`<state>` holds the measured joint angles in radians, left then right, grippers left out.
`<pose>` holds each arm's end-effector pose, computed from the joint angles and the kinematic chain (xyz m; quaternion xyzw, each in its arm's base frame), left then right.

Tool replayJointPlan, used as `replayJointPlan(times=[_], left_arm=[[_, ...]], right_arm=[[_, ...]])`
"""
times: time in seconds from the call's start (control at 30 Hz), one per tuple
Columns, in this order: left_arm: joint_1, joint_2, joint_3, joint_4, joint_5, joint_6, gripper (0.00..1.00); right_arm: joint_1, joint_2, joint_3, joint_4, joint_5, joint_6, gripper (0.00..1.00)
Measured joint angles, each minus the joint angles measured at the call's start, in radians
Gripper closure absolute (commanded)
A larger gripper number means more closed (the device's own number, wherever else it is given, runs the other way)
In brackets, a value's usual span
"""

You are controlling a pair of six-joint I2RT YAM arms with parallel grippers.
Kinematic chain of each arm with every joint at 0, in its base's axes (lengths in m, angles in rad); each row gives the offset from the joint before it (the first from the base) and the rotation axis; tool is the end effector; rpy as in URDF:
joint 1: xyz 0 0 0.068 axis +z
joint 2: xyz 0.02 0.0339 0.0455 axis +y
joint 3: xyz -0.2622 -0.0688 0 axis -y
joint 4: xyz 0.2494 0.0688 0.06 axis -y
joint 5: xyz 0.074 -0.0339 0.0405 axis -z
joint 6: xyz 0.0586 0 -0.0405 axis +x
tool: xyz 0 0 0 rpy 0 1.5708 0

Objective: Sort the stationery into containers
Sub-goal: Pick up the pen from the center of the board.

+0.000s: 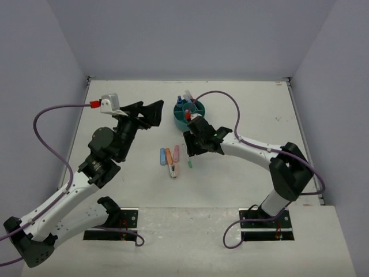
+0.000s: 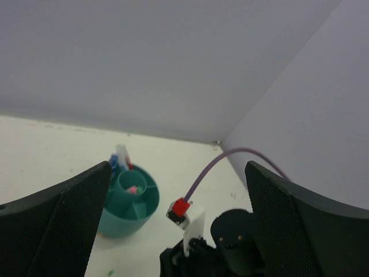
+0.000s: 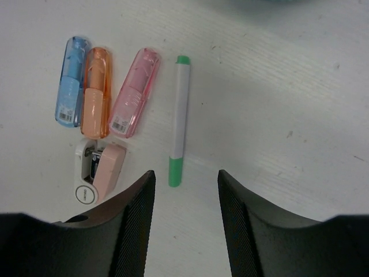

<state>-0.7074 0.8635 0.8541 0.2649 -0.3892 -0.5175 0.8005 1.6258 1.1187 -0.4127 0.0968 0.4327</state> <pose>0.1844 -0.1284 0.4029 -0.0955 0.6115 -0.3497 0.7033 0.2560 0.2557 0.2014 -0.1579 0.9333 0.1473 0.2871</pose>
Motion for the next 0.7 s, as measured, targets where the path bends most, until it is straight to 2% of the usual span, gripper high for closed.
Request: replayJointPlan(times=[0.2,0.4,0.7], left_arm=[[0.0,-0.107,-0.097,-0.279,0.011,-0.022,0.0],[0.0,-0.22,-0.15,-0.418,0.033,-0.022,0.0],[0.0,-0.261,-0.175,-0.481,0.047,-0.022,0.0]], right_arm=[[0.038,0.16,0.112,-0.104,-0.002,0.005,0.58],[0.043,0.272,0.179,-0.143,0.009,0.004,0.63],[0.043,0.333,0.204,-0.155,0.019,0.0,1.0]])
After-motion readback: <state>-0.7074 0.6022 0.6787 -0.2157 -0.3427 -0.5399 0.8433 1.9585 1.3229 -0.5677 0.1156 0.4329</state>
